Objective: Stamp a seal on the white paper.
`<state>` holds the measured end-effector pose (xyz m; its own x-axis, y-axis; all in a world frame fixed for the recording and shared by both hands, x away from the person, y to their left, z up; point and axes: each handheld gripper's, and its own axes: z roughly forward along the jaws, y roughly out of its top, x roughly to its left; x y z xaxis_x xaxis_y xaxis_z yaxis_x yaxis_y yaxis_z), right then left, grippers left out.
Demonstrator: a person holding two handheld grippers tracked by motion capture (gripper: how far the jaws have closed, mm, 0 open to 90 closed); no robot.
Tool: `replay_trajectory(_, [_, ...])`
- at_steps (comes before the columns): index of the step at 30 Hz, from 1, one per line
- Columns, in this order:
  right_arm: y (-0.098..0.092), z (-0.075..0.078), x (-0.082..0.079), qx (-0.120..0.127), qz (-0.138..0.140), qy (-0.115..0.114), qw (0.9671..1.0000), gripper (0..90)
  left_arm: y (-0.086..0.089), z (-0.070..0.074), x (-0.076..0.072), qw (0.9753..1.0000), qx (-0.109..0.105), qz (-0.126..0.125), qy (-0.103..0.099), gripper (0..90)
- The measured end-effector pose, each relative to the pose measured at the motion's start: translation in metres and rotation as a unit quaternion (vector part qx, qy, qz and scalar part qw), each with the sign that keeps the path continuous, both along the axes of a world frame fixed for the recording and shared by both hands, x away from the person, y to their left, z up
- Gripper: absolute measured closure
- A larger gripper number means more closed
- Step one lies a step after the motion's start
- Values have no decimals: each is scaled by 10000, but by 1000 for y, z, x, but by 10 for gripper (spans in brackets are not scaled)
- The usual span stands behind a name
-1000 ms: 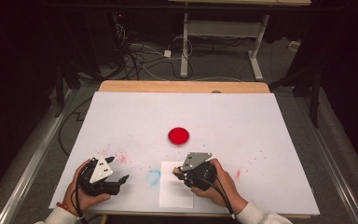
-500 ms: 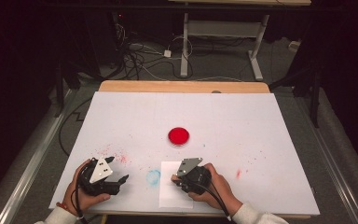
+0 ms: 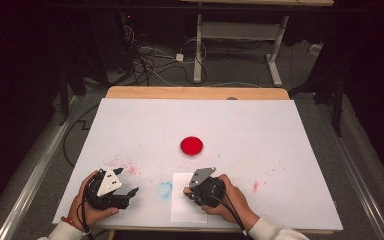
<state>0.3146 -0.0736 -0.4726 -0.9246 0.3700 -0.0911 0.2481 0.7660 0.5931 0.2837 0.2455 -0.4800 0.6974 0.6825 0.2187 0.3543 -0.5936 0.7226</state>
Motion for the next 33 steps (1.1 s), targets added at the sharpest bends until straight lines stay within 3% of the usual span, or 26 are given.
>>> replay_trajectory(13, [-1,0,4,51,27,166,9998,763,-1,0,0,10000,-7,-4,4,184])
replay_trajectory(17, [0,0,2,-20,63,50,10000,763,-1,0,1,10000,15,-29,-44,185])
replay_trajectory(22, [0,0,2,-22,67,39,10000,763,-1,-1,1,10000,-17,13,20,189])
replay_trajectory(33, [1,-1,1,-43,72,-25,10000,763,-1,0,1,10000,12,-15,-40,191])
